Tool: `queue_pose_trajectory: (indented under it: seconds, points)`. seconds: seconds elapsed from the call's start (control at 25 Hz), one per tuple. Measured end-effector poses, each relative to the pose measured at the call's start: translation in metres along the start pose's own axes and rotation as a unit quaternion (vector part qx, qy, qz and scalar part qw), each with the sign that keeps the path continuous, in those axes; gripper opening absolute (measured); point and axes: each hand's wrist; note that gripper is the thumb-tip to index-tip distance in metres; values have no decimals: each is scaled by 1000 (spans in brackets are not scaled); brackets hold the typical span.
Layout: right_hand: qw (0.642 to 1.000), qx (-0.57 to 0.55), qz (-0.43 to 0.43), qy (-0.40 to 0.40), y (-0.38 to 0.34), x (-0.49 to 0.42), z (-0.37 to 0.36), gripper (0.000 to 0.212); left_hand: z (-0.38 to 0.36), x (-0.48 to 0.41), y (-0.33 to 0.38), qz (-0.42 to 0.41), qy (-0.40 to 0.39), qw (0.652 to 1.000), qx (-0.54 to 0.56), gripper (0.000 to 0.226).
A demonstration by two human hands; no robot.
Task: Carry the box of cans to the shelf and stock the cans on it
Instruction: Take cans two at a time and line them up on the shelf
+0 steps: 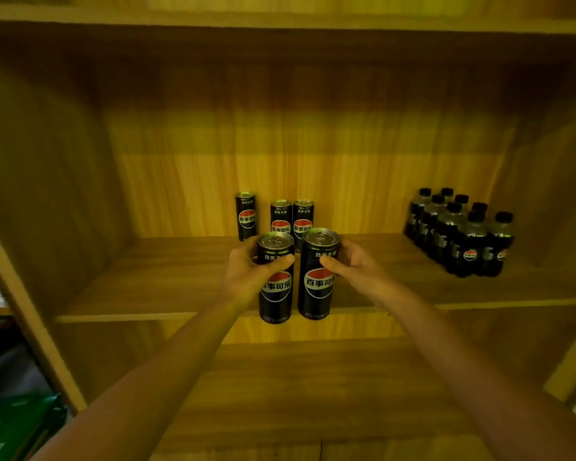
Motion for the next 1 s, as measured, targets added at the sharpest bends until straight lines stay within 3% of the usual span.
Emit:
queue_pose_trajectory:
  seconds: [0.16, 0.4, 1.0]
  points:
    - [999, 46, -7, 4, 24, -59, 15, 56, -23, -54, -16, 9, 37, 999, 4, 54]
    - [1000, 21, -8, -2, 54, -120, 24, 54, -48, -109, -43, 22, 55, 998, 18, 50]
    - [999, 30, -29, -15, 90, -171, 18, 55, -59, -164, -90, -3, 20, 1000, 6, 48]
Point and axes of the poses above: each hand's wrist, its own x-axis away from the middle knuckle, its own z-axis out of the back of the hand, y = z × x, and after that the axes turned 4 degrees about y, right-handed
